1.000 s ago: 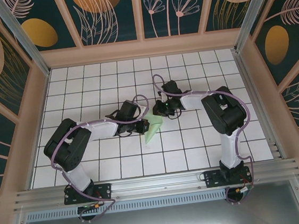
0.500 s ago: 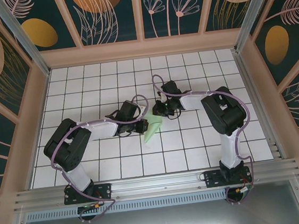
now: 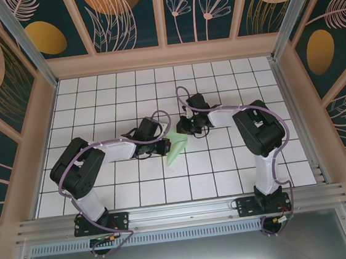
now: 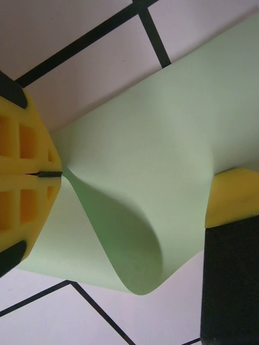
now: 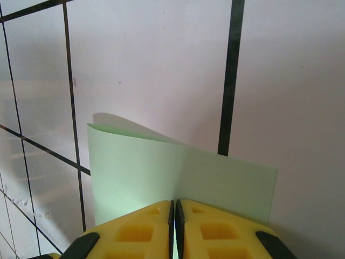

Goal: Fold a paper plane with a square sheet of paper (pick it up from the middle)
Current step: Third fold the triangle at the center of the table.

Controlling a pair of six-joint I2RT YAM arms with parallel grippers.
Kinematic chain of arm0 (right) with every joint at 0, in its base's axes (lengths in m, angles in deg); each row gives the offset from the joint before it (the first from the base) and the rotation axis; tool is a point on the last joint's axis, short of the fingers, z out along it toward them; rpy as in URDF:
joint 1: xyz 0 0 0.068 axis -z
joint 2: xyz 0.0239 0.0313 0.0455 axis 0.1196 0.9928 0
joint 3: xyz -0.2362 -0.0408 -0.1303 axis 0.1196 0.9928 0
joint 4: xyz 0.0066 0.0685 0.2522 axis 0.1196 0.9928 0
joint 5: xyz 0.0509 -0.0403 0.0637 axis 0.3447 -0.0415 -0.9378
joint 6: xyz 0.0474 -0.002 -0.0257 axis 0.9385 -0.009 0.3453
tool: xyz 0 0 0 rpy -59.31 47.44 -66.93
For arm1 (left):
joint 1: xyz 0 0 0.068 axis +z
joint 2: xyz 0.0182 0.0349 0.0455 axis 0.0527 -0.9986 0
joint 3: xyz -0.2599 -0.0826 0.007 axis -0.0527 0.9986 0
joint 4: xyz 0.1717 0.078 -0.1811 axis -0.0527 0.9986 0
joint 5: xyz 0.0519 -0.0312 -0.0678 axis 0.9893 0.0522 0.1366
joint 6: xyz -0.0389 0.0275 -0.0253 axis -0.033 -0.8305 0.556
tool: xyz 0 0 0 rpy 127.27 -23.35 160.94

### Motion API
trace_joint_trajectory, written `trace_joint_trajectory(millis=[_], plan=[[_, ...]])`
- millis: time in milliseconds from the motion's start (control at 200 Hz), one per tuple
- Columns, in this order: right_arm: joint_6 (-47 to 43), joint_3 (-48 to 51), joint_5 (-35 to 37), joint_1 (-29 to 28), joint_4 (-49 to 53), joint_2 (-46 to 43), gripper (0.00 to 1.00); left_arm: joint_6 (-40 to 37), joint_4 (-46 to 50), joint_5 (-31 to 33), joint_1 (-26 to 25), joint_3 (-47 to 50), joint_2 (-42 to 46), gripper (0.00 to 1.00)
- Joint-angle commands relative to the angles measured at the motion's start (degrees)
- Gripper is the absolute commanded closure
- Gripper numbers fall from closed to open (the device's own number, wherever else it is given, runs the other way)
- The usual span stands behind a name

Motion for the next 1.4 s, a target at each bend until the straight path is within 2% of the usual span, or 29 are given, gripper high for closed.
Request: trace_joint_trajectory(millis=[0, 370, 1396], plan=[[-0.14, 0.92, 3.3, -1.1, 3.68, 3.54, 0.85, 0.46, 0.77, 1.23, 0.34, -0.1, 1.44, 1.0], [-0.12, 1.07, 3.61, -1.11, 3.84, 3.54, 0.85, 0.53, 1.33, 2.45, 0.34, -0.17, 1.59, 1.0], [0.91, 0.67, 2.83, -1.19, 3.12, 3.45, 0.84, 1.64, -1.34, 0.86, 0.34, 1.81, -1.05, 0.99]])
